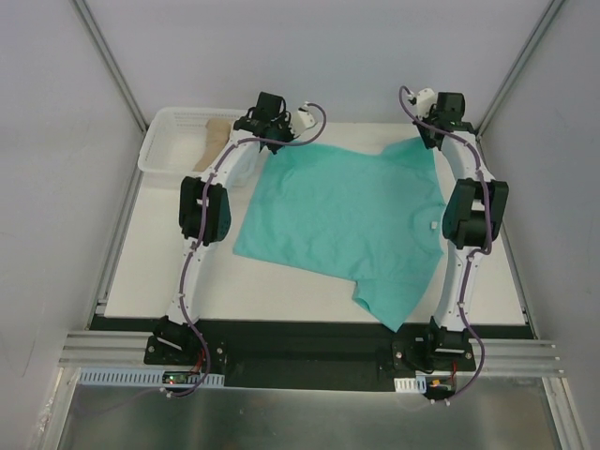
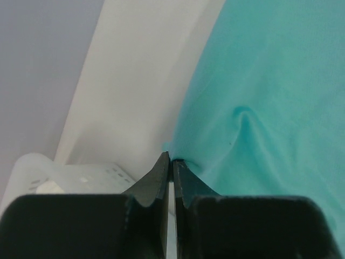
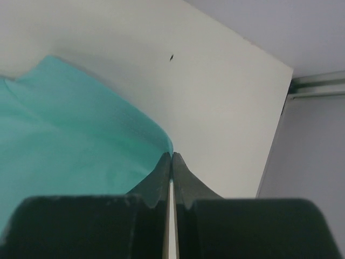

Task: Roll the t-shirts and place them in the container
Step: Fold the T-shirt at the center of the board.

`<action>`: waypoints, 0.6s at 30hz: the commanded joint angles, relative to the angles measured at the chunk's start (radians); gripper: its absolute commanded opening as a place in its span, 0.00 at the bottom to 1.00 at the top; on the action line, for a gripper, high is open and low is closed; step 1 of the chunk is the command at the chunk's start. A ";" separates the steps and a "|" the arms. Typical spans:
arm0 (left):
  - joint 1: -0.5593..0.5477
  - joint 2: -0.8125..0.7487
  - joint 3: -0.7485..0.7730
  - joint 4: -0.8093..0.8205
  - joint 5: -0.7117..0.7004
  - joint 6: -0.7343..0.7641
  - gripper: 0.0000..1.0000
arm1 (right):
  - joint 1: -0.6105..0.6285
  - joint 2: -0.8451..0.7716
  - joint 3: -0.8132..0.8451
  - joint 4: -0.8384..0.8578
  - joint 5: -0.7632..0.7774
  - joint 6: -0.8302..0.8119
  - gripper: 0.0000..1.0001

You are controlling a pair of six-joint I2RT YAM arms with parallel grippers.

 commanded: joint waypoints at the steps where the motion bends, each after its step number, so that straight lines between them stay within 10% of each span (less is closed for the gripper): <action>1: 0.009 -0.125 -0.094 0.010 0.035 0.046 0.00 | -0.007 -0.193 -0.131 -0.068 0.033 -0.012 0.01; 18: 0.038 -0.263 -0.298 0.010 0.156 0.416 0.00 | 0.024 -0.515 -0.505 -0.252 -0.022 0.075 0.01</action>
